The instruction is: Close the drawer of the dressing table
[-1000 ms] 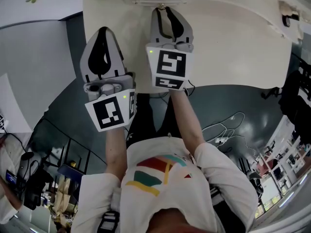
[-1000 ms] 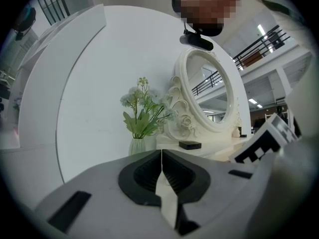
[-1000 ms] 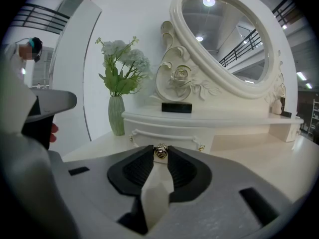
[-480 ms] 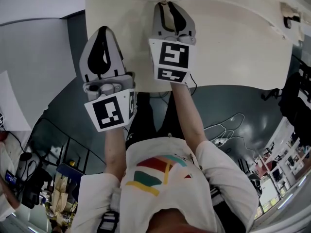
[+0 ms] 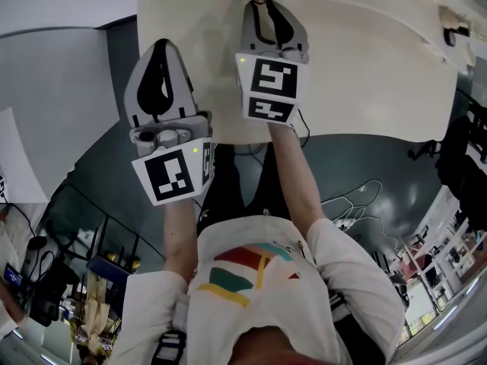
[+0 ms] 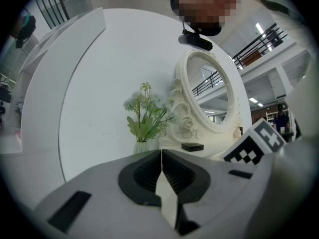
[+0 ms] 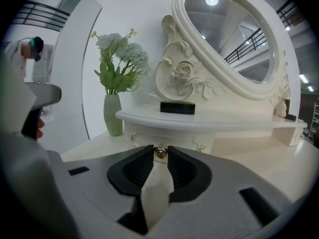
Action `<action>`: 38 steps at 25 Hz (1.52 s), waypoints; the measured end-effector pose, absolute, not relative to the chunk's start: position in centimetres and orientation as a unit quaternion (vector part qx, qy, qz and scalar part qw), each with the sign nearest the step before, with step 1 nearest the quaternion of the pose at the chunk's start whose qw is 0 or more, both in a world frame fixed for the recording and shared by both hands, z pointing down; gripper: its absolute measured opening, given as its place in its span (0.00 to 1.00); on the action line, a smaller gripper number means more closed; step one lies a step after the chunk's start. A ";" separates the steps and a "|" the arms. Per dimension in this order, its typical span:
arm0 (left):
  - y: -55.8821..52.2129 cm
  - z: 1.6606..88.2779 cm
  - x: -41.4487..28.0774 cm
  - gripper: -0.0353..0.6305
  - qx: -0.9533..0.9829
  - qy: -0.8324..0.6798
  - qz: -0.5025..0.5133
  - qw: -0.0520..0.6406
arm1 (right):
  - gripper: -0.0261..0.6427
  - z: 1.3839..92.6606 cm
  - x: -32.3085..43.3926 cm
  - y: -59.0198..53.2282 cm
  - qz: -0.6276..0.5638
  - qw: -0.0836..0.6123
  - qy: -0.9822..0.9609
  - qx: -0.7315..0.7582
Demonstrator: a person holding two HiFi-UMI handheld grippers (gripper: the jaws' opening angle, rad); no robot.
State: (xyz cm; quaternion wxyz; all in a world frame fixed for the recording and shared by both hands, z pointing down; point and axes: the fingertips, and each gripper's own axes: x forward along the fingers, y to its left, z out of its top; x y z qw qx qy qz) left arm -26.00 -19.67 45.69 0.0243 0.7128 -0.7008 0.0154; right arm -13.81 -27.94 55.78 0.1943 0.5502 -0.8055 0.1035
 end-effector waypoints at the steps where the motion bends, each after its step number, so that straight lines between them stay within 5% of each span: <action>1: -19.6 45.6 -26.1 0.06 0.713 -0.701 0.015 0.024 | 0.16 55.7 -13.9 -27.9 0.103 0.195 -0.805 0.550; 20: -19.3 42.9 -25.3 0.06 0.712 -0.702 0.000 0.008 | 0.20 54.5 -12.1 -27.9 0.112 0.184 -0.802 0.557; 38: -16.1 21.7 -17.8 0.06 0.723 -0.680 -0.109 -0.056 | 0.08 24.6 -5.0 -23.1 -0.030 0.008 -0.814 0.580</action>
